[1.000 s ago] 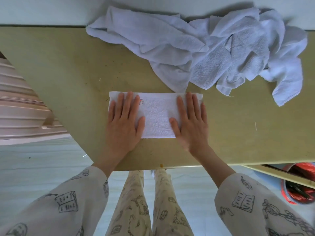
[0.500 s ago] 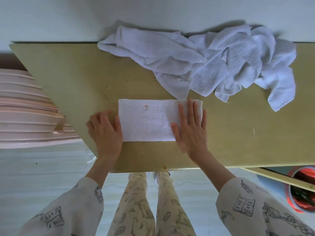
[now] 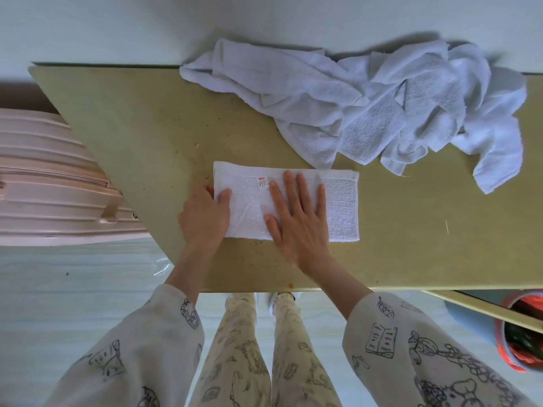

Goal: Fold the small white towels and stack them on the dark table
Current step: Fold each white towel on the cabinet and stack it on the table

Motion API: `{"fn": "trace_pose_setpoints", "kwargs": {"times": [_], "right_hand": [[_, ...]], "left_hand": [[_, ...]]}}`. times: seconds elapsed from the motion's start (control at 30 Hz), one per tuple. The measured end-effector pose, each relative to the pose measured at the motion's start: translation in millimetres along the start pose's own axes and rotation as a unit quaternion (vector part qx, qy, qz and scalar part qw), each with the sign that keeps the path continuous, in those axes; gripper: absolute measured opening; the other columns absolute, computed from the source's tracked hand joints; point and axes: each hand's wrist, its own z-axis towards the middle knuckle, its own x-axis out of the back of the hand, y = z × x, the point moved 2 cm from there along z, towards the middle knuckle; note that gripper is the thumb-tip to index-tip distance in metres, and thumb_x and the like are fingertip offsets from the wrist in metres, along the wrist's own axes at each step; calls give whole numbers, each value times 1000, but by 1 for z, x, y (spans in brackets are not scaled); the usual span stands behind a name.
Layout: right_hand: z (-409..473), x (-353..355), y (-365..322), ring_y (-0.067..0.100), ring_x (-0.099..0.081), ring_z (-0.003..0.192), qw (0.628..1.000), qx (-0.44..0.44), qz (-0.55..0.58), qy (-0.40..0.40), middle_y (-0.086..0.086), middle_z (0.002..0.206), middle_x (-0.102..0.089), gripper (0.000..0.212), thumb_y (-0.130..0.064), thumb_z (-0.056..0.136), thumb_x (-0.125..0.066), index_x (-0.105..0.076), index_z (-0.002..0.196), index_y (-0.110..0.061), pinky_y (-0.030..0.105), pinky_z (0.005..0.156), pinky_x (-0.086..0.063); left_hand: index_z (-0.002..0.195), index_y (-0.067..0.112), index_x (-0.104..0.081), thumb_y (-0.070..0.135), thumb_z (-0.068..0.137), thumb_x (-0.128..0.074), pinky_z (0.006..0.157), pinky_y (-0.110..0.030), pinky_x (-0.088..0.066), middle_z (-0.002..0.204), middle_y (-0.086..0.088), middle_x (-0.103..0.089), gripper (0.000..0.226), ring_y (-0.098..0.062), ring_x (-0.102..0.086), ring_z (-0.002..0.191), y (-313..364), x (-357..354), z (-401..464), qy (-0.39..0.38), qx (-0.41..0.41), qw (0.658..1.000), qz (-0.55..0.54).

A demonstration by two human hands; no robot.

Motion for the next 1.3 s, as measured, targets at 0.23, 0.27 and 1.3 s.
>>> {"fn": "trace_pose_setpoints", "kwargs": {"times": [0.23, 0.27, 1.3], "right_hand": [[-1, -2, -3, 27, -10, 144, 1000, -12, -1, -8, 10, 156, -18, 60, -48, 96, -20, -26, 147, -17, 56, 114, -8], [-2, -2, -3, 27, -11, 144, 1000, -12, 1, -10, 11, 155, -18, 60, -48, 96, -21, -27, 147, -17, 56, 114, -8], [-15, 57, 107, 32, -64, 72, 723, -370, 583, -23, 15, 71, -66, 30, -22, 89, -49, -65, 71, -4, 45, 76, -55]], "left_hand": [[84, 12, -55, 33, 93, -49, 69, -29, -42, 79, 2, -54, 25, -18, -50, 78, -2, 2, 10, -39, 31, 994, -99], [69, 12, -49, 32, 95, -44, 59, -28, -36, 68, 2, -49, 33, -18, -45, 69, -1, 2, 8, -37, 23, 995, -90], [113, 12, -59, 25, 97, -41, 82, -40, -49, 102, -5, -66, 27, -21, -62, 92, 104, -115, -82, -106, -303, 947, 0]]}}
